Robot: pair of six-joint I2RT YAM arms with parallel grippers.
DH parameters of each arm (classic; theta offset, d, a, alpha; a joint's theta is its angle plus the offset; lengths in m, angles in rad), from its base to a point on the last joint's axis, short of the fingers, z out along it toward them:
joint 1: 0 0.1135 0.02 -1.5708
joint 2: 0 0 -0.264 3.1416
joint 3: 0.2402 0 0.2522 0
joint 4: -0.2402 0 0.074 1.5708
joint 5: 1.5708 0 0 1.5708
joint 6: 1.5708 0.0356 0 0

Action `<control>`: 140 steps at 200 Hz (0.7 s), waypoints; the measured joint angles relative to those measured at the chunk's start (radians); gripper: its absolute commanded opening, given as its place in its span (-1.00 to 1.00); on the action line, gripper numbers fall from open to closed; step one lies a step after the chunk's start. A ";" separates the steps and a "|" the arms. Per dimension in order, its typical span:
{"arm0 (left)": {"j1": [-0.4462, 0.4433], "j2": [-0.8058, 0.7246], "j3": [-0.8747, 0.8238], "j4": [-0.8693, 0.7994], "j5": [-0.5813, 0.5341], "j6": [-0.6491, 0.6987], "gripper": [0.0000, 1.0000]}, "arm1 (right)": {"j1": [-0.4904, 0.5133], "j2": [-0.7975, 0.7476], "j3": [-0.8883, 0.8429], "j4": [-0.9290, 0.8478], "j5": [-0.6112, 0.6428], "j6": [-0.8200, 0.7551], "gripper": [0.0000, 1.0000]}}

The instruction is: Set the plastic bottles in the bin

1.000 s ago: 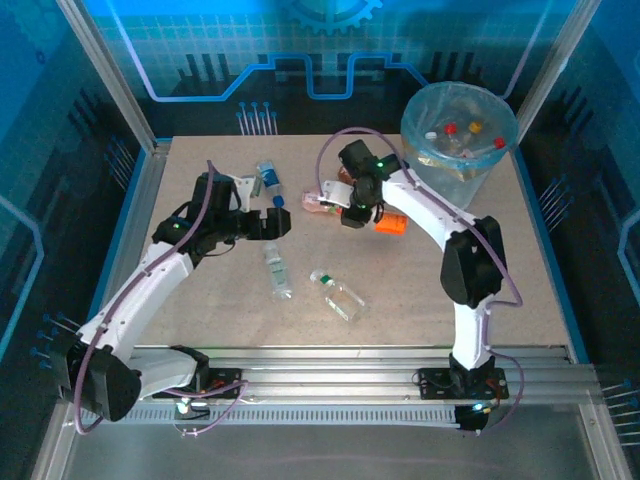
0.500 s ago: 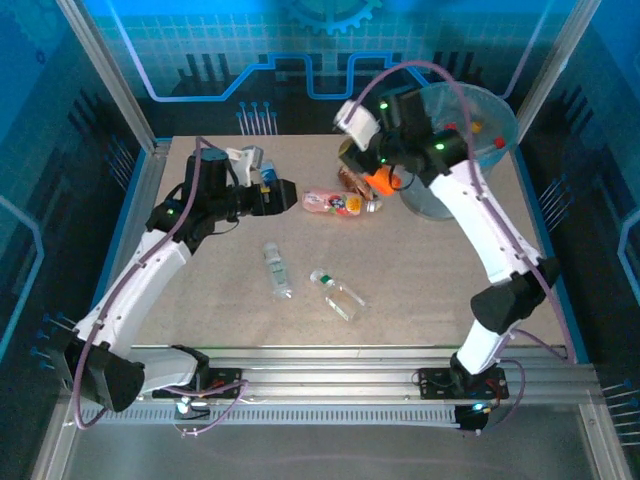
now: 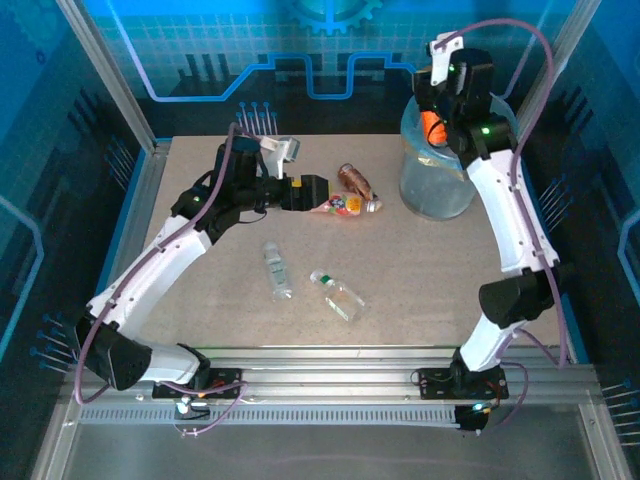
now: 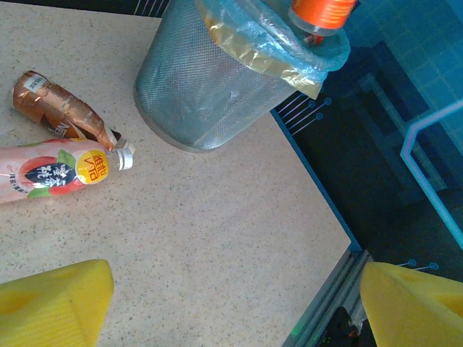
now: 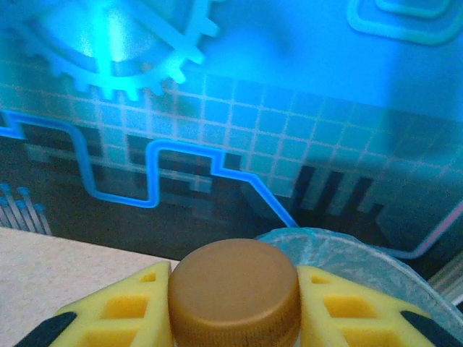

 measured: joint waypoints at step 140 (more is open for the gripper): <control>-0.001 -0.002 -0.031 -0.001 -0.002 -0.002 0.78 | -0.063 0.099 -0.172 0.082 0.084 0.087 0.11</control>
